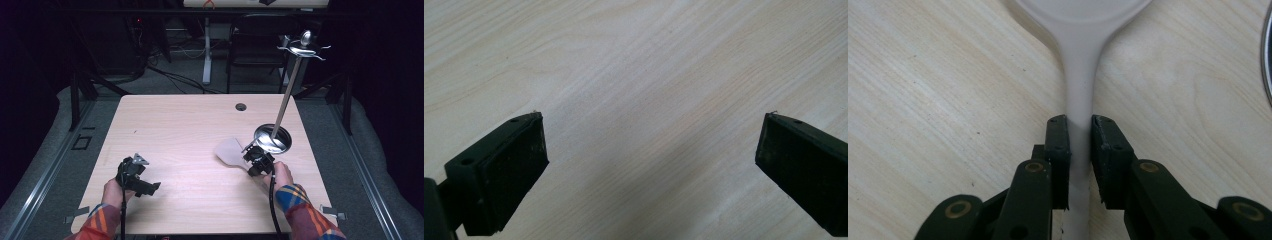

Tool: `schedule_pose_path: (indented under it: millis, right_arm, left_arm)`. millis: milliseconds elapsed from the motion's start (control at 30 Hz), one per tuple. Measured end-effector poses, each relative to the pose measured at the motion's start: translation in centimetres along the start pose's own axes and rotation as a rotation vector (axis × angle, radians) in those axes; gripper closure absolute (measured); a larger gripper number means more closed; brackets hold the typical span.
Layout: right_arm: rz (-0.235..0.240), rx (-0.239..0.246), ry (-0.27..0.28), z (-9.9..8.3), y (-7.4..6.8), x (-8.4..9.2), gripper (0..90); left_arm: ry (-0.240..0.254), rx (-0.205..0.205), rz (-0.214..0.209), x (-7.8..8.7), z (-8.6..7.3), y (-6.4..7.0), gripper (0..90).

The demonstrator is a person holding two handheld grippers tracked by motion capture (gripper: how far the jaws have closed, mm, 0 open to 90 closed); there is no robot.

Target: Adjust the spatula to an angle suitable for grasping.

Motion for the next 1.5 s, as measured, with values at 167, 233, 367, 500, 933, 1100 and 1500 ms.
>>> schedule_pose_path:
  millis: [167,233,367,500,933,1100,1500]
  right_arm:
    - [0.025,0.078,-0.004,0.1,-1.3,0.0,78.7]
    - [0.031,0.093,0.006,0.2,-1.7,-0.1,78.7]
    - [0.058,0.148,-0.001,0.3,-2.8,0.0,78.7]
    - [0.07,0.193,-0.004,0.2,-3.6,-0.1,78.7]
    - [0.142,0.319,-0.005,0.0,-6.2,0.0,78.7]
    - [0.169,0.384,-0.014,-0.3,-7.2,0.1,78.8]
    - [0.221,0.439,-0.043,-1.1,-8.1,0.3,67.9]
  left_arm:
    - [0.003,-0.003,0.002,0.1,0.0,0.0,0.0]
    - [0.003,-0.003,0.002,0.1,0.0,0.0,0.1]
    - [0.002,-0.004,0.001,0.1,0.0,-0.1,0.1]
    - [0.001,-0.003,0.0,0.0,0.0,0.0,0.0]
    - [-0.001,-0.003,0.0,0.0,0.0,0.0,0.1]
    - [-0.002,-0.004,-0.002,0.0,0.0,0.0,0.0]
    - [-0.001,-0.001,-0.005,-0.1,-0.1,0.1,0.1]
Point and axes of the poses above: each handheld gripper's, and its own axes: x roughly backward along the jaws, z roughly out of its top, y roughly to its right, the point moved 9 cm from there along -x, roughly forward along the jaws, and after that the axes turned 6 degrees about -x, right-handed, at the moved point
